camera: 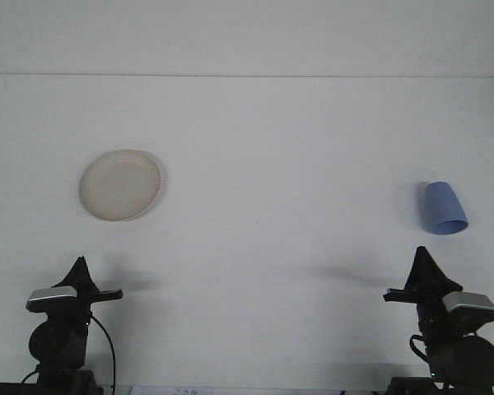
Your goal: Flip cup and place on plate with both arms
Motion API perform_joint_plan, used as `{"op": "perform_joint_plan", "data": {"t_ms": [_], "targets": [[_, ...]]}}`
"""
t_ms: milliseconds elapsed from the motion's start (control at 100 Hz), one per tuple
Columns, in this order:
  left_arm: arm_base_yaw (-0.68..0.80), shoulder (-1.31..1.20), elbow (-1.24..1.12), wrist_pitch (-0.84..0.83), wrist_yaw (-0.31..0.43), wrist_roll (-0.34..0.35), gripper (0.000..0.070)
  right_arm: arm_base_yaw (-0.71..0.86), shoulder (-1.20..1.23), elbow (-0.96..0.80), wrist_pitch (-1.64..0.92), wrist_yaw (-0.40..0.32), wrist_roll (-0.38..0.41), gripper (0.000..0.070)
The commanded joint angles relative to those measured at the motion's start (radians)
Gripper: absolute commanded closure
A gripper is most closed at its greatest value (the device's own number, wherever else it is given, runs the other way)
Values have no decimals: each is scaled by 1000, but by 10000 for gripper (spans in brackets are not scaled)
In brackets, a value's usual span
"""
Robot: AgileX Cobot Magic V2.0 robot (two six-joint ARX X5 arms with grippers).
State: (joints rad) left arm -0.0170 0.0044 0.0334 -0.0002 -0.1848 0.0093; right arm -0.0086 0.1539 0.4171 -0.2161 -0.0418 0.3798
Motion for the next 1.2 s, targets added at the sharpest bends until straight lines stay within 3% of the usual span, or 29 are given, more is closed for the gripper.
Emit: {"op": "perform_joint_plan", "data": {"t_ms": [0,80,120,300,470,650,870,1000,1190], "targets": [[0,-1,-19,12,-1,1,685,-1,74,114,-61,21,-164,498],[0,-1,-19,12,-1,1,685,-1,174,225,-148,73,-262,310],[0,-1,-19,12,-1,1,685,-2,220,269,-192,100,-296,257],[0,-1,-19,12,-1,1,685,-8,423,355,-295,222,-438,245],[0,-1,-19,12,-1,1,685,-75,606,355,-256,286,-468,245],[0,-1,-19,12,-1,1,685,-225,760,354,-177,233,-528,246],[0,-1,-19,12,-1,1,685,-435,912,346,-94,55,-570,246],[0,-1,-19,12,-1,1,685,-505,998,346,-34,10,-623,246],[0,-1,-19,12,-1,1,685,-562,1128,346,54,-79,-636,246]]}}
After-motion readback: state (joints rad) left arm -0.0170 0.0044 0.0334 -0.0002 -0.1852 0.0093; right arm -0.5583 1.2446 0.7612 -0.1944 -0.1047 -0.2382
